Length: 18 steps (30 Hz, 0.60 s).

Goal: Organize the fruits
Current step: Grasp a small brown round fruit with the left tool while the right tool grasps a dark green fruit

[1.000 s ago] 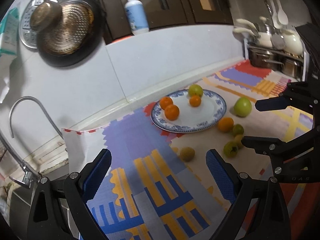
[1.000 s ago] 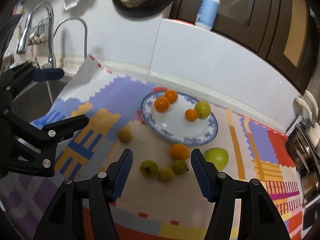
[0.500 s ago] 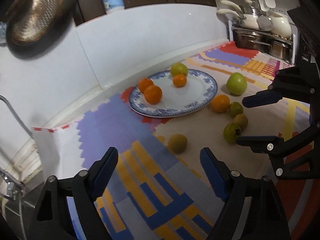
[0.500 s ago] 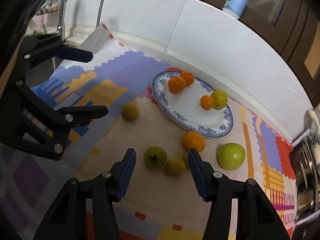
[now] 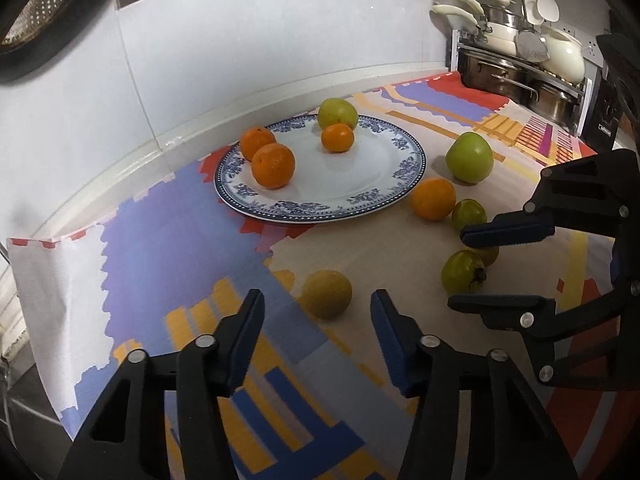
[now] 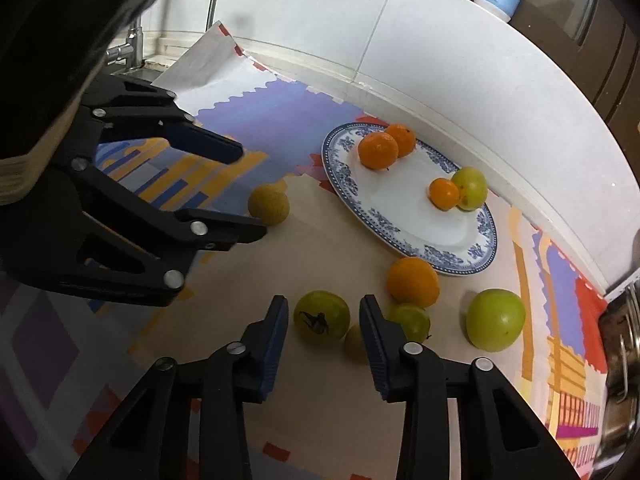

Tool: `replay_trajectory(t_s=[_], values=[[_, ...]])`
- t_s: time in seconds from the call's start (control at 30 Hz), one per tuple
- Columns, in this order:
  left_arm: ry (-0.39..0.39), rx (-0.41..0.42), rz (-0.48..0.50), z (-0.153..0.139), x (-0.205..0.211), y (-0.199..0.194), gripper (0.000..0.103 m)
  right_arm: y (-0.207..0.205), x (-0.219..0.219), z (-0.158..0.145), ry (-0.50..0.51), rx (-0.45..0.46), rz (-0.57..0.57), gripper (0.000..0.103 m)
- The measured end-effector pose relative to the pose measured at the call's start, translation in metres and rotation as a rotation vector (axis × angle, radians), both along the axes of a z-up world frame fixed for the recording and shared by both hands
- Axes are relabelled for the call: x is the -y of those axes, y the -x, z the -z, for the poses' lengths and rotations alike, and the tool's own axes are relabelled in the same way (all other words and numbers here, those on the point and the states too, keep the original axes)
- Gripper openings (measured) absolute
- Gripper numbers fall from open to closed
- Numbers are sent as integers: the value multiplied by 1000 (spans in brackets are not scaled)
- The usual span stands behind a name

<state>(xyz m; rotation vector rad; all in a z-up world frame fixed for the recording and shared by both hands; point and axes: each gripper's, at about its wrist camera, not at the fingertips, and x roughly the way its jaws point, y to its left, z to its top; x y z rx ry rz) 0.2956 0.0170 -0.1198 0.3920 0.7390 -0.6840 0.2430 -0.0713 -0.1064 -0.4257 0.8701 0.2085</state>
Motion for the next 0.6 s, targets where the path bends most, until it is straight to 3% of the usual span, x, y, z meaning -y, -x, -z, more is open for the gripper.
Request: replay_trajectory(t_s=[0.23, 0.4, 0.6], values=[[-18, -37, -4, 4, 11, -5, 41, -1, -1, 2, 18, -6, -29, 34], [-39, -48, -2, 8, 15, -8, 29, -1, -2, 4, 30, -5, -38, 31], [-27, -62, -7, 5, 12, -3, 29, -3, 1, 2, -16, -7, -27, 31]])
